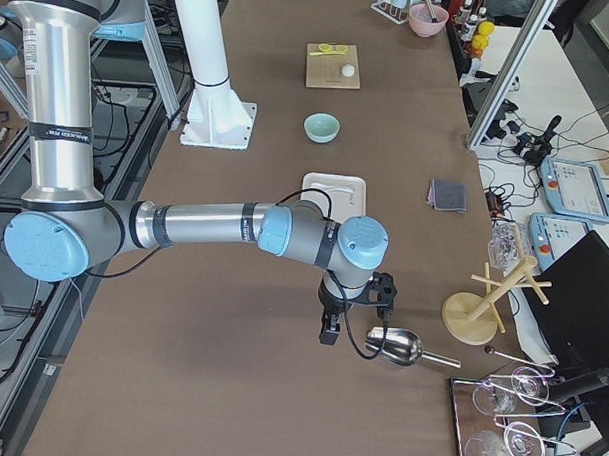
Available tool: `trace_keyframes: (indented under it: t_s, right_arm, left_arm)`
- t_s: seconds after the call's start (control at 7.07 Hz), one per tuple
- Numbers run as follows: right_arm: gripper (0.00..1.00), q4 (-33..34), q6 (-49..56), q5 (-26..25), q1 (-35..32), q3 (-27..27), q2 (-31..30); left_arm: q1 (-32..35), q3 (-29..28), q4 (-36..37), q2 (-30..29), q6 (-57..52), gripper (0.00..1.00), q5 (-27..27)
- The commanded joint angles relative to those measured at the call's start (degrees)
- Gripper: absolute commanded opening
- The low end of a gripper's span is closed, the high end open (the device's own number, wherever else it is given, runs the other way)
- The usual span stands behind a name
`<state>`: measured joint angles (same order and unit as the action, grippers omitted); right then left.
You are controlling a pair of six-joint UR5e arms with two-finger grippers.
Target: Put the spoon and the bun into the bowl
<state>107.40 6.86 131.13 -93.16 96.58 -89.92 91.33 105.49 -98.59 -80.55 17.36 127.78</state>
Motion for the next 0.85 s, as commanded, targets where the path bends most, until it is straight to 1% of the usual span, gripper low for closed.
trace_keyframes:
  t_s: [0.0,0.71]
  right_arm:
    - [1.0,0.0,0.0,0.09,0.0,0.1,0.0]
    - [1.0,0.17,0.0,-0.7,0.0,1.07,0.0]
  left_arm:
    - [-0.01,-0.37,0.15,-0.22,0.04,0.98,0.19]
    - [-0.01,-0.02,-0.03,0.05,0.04,0.98,0.11]
